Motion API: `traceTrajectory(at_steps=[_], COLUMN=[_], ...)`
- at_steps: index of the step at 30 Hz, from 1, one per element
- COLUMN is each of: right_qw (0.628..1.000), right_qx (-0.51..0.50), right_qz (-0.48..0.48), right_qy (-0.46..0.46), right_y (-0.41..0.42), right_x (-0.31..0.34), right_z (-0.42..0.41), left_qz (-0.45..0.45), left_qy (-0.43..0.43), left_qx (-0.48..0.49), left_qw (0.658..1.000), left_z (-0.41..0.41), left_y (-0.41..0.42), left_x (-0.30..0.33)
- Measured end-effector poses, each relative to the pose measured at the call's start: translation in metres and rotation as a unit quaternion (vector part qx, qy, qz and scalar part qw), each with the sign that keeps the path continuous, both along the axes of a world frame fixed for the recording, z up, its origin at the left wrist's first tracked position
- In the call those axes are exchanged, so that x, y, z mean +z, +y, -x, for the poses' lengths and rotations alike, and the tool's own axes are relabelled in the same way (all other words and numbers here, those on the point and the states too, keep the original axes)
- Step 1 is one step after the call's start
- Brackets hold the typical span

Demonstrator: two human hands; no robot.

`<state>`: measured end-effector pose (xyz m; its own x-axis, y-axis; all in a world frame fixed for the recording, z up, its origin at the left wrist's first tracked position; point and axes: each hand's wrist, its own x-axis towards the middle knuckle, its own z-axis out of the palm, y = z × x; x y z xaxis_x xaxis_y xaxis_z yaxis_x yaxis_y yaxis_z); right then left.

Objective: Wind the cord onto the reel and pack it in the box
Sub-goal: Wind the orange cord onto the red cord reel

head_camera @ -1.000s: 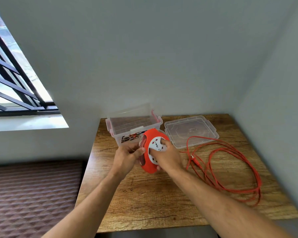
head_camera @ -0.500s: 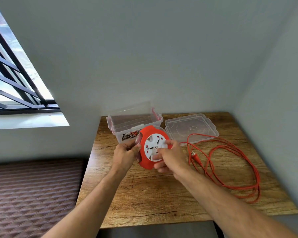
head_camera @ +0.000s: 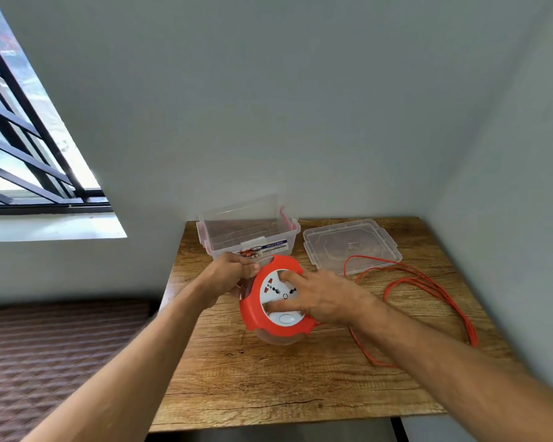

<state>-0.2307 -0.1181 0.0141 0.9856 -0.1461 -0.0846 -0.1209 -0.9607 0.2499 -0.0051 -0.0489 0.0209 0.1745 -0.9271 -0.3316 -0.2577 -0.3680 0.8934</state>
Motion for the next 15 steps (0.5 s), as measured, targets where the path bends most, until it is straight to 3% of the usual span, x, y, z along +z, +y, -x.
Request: traceTrajectory(at_steps=[4, 6, 8, 11, 15], right_qw=[0.999, 0.993, 0.963, 0.854, 0.627], right_qx=[-0.023, -0.080, -0.201, -0.375, -0.511], right_qz=[0.029, 0.030, -0.027, -0.162, -0.389], right_qy=[-0.012, -0.087, -0.179, -0.322, -0.440], right_y=[-0.004, -0.004, 0.000, 0.013, 0.018], right_x=[0.000, -0.004, -0.009, -0.017, -0.017], right_z=[-0.003, -0.007, -0.012, -0.024, -0.046], left_qz=[0.015, 0.038, 0.071, 0.128, 0.211], left_qy=[0.001, 0.018, 0.050, 0.075, 0.017], left_qx=[-0.009, 0.007, 0.036, 0.089, 0.097], left_qw=[1.000, 0.999, 0.996, 0.985, 0.972], left_z=[0.004, 0.004, 0.007, 0.020, 0.041], left_y=[-0.005, -0.004, -0.002, 0.000, 0.008], left_x=[0.009, 0.009, 0.006, 0.000, -0.019])
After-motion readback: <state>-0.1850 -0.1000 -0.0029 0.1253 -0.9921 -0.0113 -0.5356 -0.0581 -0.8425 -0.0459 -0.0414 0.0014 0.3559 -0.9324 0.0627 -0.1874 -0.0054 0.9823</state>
